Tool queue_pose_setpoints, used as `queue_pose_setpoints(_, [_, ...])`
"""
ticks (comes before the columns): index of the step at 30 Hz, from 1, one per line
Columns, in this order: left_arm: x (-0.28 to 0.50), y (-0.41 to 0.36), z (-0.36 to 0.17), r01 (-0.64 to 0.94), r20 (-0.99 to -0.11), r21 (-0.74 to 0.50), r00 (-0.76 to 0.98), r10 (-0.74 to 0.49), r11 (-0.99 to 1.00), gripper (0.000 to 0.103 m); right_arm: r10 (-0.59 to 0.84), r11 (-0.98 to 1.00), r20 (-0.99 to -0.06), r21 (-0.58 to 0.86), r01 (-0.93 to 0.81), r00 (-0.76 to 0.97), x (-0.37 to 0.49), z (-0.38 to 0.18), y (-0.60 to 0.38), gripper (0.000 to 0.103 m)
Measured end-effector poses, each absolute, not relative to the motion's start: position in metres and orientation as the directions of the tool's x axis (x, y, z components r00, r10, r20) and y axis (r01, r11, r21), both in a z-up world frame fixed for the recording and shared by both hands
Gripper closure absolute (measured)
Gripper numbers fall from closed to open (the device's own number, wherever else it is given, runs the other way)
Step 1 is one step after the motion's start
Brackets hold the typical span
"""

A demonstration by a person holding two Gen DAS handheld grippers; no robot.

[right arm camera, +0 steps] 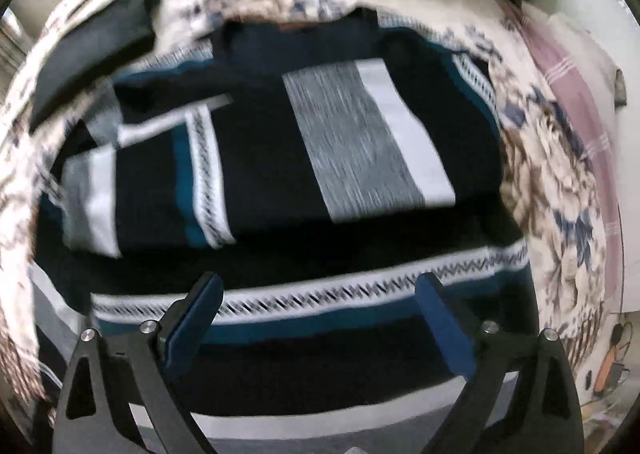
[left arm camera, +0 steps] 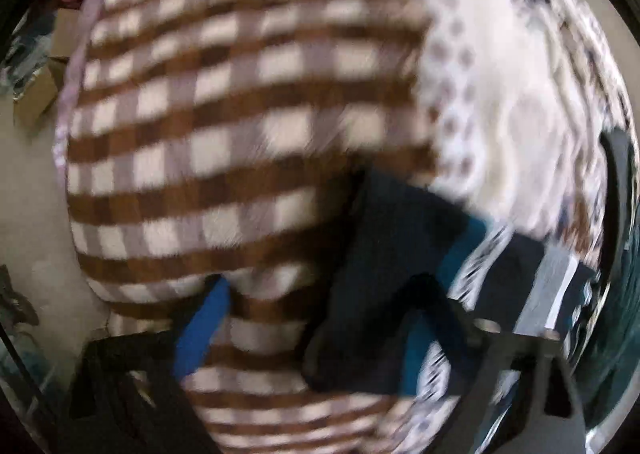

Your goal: Fold small clothes

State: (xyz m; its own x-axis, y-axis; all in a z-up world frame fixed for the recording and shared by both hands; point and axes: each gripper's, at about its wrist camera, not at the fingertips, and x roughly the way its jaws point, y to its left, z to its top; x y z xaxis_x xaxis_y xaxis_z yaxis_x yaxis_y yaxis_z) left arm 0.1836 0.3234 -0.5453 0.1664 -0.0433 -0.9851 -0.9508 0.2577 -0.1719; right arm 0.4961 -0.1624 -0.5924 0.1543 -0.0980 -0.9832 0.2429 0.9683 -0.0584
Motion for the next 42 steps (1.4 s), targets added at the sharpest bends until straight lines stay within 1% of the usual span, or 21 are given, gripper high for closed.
queue_pose_setpoints(1, [0.192, 0.318, -0.54, -0.946, -0.989, -0.144, 0.151, 0.003, 0.291, 0.064, -0.097, 0.969, -0.984, -0.059, 0.241, 0.147, 0.495, -0.596, -0.162, 0.005])
queue_pose_setpoints(2, [0.2, 0.312, -0.536, -0.941, -0.992, -0.098, 0.117, 0.038, 0.324, 0.078, -0.096, 0.97, -0.985, -0.06, 0.237, 0.141, 0.495, -0.599, -0.161, 0.005])
queue_pose_setpoints(3, [0.205, 0.305, -0.53, -0.937, -0.992, -0.065, 0.097, 0.078, 0.343, 0.089, -0.094, 0.972, -0.987, -0.062, 0.226, 0.131, 0.495, -0.603, -0.159, 0.005])
queue_pose_setpoints(6, [0.217, 0.293, -0.511, -0.92, -0.981, -0.065, 0.129, 0.141, 0.387, 0.098, -0.097, 0.978, -0.988, -0.072, 0.195, 0.123, 0.498, -0.605, -0.156, 0.005])
queue_pose_setpoints(7, [0.223, 0.29, -0.501, -0.907, -0.975, -0.088, 0.164, 0.153, 0.412, 0.098, -0.106, 0.979, -0.986, -0.081, 0.185, 0.126, 0.5, -0.603, -0.155, 0.005])
queue_pose_setpoints(9, [0.239, 0.275, -0.474, -0.866, -0.954, -0.059, 0.195, 0.226, 0.496, 0.098, -0.14, 0.98, -0.979, -0.115, 0.163, 0.147, 0.505, -0.596, -0.153, 0.005])
queue_pose_setpoints(12, [0.277, 0.254, -0.432, -0.786, -0.919, -0.037, 0.269, 0.288, 0.617, 0.098, -0.154, 0.981, -0.972, -0.128, 0.148, 0.177, 0.513, -0.588, -0.158, 0.005])
queue_pose_setpoints(15, [0.315, 0.234, -0.398, -0.704, -0.888, -0.038, 0.349, 0.299, 0.71, 0.098, -0.128, 0.983, -0.973, -0.099, 0.153, 0.19, 0.522, -0.582, -0.168, 0.005])
queue_pose_setpoints(18, [0.348, 0.188, -0.364, -0.6, -0.863, -0.076, 0.439, 0.249, 0.797, 0.098, -0.093, 0.983, -0.977, -0.06, 0.171, 0.193, 0.526, -0.579, -0.183, 0.005])
queue_pose_setpoints(22, [0.404, 0.088, -0.343, -0.405, -0.845, -0.142, 0.525, 0.103, 0.903, 0.098, -0.049, 0.966, -0.981, 0.001, 0.257, 0.186, 0.522, -0.58, -0.228, 0.005])
queue_pose_setpoints(24, [0.431, 0.025, -0.344, -0.282, -0.845, -0.181, 0.535, -0.002, 0.942, 0.098, -0.037, 0.948, -0.984, 0.021, 0.318, 0.175, 0.515, -0.582, -0.262, 0.005])
queue_pose_setpoints(28, [0.469, -0.091, -0.357, -0.065, -0.854, -0.231, 0.492, -0.17, 0.971, 0.098, -0.066, 0.916, -0.988, -0.003, 0.401, 0.143, 0.498, -0.586, -0.321, 0.005])
queue_pose_setpoints(31, [0.488, -0.161, -0.379, 0.07, -0.869, -0.218, 0.44, -0.226, 0.973, 0.097, -0.108, 0.9, -0.987, -0.046, 0.434, 0.118, 0.483, -0.586, -0.363, 0.005])
queue_pose_setpoints(32, [0.495, -0.178, -0.39, 0.107, -0.886, -0.218, 0.394, -0.243, 0.97, 0.094, -0.113, 0.896, -0.987, -0.053, 0.441, 0.113, 0.479, -0.586, -0.374, 0.005])
queue_pose_setpoints(34, [0.503, -0.205, -0.413, 0.137, -0.918, -0.245, 0.285, -0.275, 0.96, 0.093, -0.104, 0.883, -0.989, -0.042, 0.467, 0.109, 0.47, -0.585, -0.399, 0.005])
queue_pose_setpoints(36, [0.511, -0.212, -0.433, 0.138, -0.915, -0.329, 0.196, -0.351, 0.934, 0.092, -0.076, 0.873, -0.991, -0.011, 0.487, 0.114, 0.464, -0.581, -0.421, 0.005])
queue_pose_setpoints(37, [0.507, -0.213, -0.437, 0.132, -0.913, -0.338, 0.193, -0.359, 0.932, 0.088, -0.07, 0.87, -0.99, -0.002, 0.492, 0.12, 0.463, -0.578, -0.427, 0.005])
queue_pose_setpoints(38, [0.506, -0.209, -0.437, 0.122, -0.904, -0.364, 0.191, -0.381, 0.923, 0.069, -0.062, 0.868, -0.99, 0.01, 0.496, 0.128, 0.463, -0.574, -0.433, 0.005])
queue_pose_setpoints(39, [0.506, -0.197, -0.435, 0.106, -0.889, -0.404, 0.188, -0.417, 0.909, 0.042, -0.043, 0.866, -0.988, 0.037, 0.499, 0.149, 0.464, -0.568, -0.443, 0.005])
queue_pose_setpoints(41, [0.503, -0.176, -0.426, 0.065, -0.88, -0.425, 0.205, -0.429, 0.903, 0.02, -0.004, 0.862, -0.983, 0.09, 0.5, 0.184, 0.471, -0.557, -0.448, 0.005])
queue_pose_setpoints(42, [0.499, -0.159, -0.418, 0.046, -0.874, -0.429, 0.23, -0.428, 0.902, 0.02, 0.034, 0.86, -0.976, 0.138, 0.492, 0.214, 0.478, -0.55, -0.449, 0.005])
